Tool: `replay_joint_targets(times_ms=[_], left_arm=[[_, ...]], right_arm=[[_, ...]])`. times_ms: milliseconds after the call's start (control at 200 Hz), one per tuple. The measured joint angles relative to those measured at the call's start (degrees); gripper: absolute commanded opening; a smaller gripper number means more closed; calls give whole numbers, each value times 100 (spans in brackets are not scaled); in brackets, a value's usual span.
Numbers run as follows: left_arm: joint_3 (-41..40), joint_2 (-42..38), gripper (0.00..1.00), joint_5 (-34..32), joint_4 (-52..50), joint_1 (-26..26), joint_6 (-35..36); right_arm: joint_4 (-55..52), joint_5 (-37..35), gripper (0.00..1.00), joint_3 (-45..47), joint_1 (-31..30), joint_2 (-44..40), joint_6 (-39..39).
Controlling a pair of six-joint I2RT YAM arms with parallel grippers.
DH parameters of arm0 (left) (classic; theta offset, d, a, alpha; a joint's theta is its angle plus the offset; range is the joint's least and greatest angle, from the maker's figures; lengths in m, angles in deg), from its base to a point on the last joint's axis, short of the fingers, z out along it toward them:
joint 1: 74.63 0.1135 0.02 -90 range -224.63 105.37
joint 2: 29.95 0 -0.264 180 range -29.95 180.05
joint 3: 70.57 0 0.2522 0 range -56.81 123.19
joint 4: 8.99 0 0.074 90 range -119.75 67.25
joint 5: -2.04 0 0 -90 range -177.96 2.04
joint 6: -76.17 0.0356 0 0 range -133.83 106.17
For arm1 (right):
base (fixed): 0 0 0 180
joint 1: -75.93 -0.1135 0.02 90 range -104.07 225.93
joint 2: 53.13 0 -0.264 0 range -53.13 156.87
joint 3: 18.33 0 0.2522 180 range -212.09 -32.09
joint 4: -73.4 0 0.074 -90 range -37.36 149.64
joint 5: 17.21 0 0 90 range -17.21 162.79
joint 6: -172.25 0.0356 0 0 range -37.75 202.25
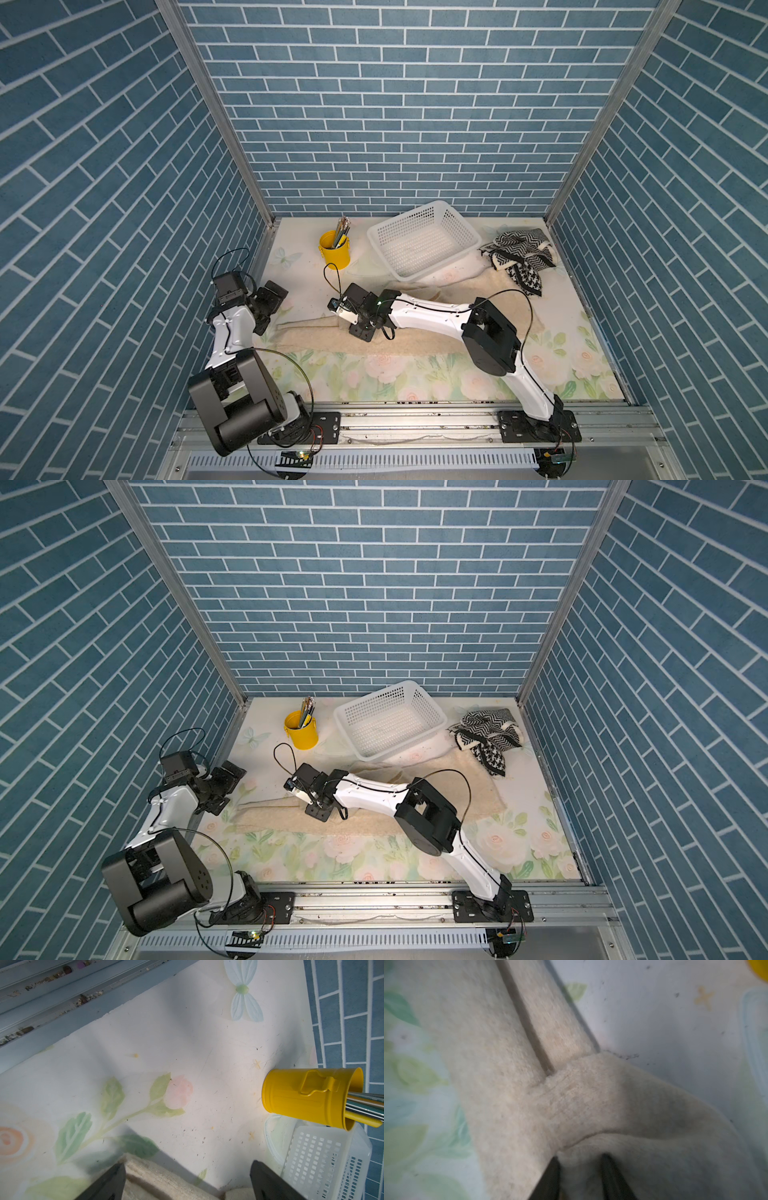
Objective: Roll up the scarf and place it into the basket
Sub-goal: Flatten out the scarf at the center of the board.
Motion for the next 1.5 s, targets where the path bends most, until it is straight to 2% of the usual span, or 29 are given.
replay_joint_targets(times_ms=[130, 395, 580, 795, 1005, 1145, 1205, 1265, 1315, 1410, 1500], left_arm=[[-4, 4, 100, -48, -7, -7, 24], [13, 544, 100, -627, -90, -129, 4], [446, 1213, 100, -1410, -393, -671, 219], [951, 1803, 97, -2347, -752, -1412, 455], [966, 2011, 95, -3062, -1314, -2070, 492], [855, 1947, 82, -3176, -1561, -2472, 407], [695, 1856, 70, -3150, -1587, -2597, 361], [562, 1816, 64, -3132, -1633, -2702, 262], [535, 1803, 51, -3130, -1633, -2802, 157], [424, 1777, 0, -3038, -1480, -3008, 31], [393, 1779, 0, -3023, -1432, -3112, -48]], right_arm=[[20, -92, 0, 201, 31, -306, 63], [28, -463, 0, 1038, 120, -2249, 240], [175, -798, 0, 1952, 586, -3220, 450], [308, -855, 0, 3213, 1235, -3501, 667], [476, -737, 0, 3707, 1554, -3891, 675], [684, -625, 0, 3904, 1746, -4118, 678], [769, -588, 0, 3976, 1801, -4151, 675], [822, -551, 0, 4035, 1836, -4153, 675], [839, -518, 0, 4079, 1845, -4153, 675], [874, -470, 0, 4122, 1869, -4155, 673], [916, -433, 0, 4127, 1882, -4168, 673]])
